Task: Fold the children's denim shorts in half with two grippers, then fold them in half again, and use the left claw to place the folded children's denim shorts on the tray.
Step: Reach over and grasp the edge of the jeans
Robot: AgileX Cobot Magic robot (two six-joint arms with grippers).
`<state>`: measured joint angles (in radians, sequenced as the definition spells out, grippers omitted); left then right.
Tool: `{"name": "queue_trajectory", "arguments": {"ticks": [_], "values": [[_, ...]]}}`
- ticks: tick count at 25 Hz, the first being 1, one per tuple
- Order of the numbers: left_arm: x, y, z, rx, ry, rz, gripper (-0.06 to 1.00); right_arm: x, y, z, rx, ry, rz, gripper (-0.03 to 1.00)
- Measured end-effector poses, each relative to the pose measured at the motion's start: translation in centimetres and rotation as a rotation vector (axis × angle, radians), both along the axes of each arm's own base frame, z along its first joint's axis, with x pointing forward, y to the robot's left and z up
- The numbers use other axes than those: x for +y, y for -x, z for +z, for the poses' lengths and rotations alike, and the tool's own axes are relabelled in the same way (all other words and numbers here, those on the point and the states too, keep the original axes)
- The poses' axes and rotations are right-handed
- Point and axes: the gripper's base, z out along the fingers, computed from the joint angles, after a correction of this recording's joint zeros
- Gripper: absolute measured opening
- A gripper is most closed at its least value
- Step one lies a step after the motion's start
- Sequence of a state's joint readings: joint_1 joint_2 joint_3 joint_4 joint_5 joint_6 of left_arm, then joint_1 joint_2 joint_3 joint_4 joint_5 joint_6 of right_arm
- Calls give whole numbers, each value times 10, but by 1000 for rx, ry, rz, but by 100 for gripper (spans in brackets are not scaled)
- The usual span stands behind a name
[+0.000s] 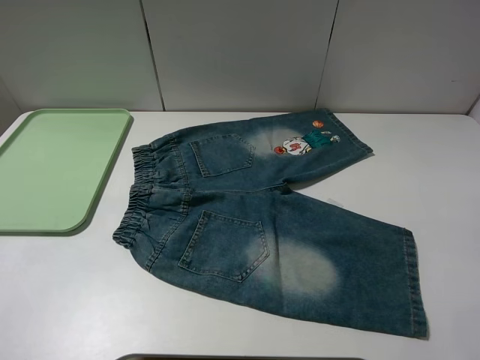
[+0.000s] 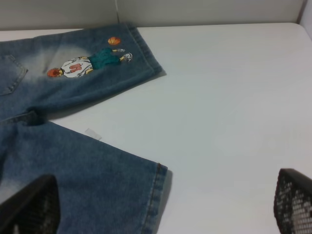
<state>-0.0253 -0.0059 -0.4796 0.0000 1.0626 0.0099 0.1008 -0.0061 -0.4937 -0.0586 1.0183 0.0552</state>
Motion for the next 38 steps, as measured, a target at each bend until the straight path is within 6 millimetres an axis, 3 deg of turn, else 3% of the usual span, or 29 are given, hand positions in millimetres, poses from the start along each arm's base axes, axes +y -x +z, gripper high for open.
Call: {"name": "queue_trajectory", "arguments": {"ticks": [38], "values": [[0, 0, 0, 0, 0, 0, 87, 0, 0, 0, 0, 0, 0, 66]]}}
